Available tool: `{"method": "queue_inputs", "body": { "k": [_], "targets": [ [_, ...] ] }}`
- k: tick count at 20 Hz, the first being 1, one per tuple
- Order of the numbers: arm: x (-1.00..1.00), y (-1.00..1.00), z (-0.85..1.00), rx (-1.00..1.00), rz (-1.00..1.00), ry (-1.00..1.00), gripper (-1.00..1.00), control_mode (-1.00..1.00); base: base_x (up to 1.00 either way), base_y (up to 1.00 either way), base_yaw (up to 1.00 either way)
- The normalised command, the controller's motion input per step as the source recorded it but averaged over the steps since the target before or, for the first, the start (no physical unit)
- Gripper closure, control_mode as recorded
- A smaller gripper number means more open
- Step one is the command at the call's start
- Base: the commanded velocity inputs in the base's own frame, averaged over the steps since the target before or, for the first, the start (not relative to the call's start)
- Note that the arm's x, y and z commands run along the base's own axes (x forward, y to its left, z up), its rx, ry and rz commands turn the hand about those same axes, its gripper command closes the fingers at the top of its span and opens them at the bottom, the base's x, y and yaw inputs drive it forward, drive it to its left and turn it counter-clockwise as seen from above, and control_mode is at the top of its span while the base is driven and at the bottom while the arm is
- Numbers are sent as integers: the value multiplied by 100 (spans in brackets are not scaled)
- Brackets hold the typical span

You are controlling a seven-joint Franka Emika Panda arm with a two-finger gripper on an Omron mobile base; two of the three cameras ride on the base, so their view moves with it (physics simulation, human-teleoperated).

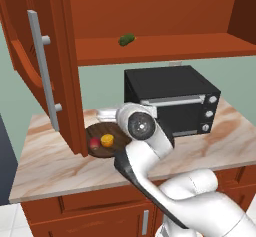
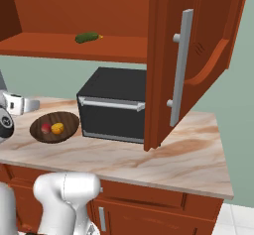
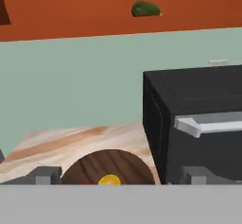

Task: Open the cabinet. Pick the orange and apple from the cabinet and place them into the bowl. Then close the cabinet.

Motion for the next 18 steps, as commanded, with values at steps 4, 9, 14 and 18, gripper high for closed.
{"method": "queue_inputs", "body": {
  "k": [4,9,14,18],
  "targets": [
    [-100,-28,86,0,15,-17,-100,-100,0,0,0],
    [-100,1,39,0,18,-19,-100,-100,0,0,0],
    [-100,18,23,0,16,-31,-100,-100,0,0,0],
    [-100,19,21,0,11,-28,-100,-100,0,0,0]
  ]
}}
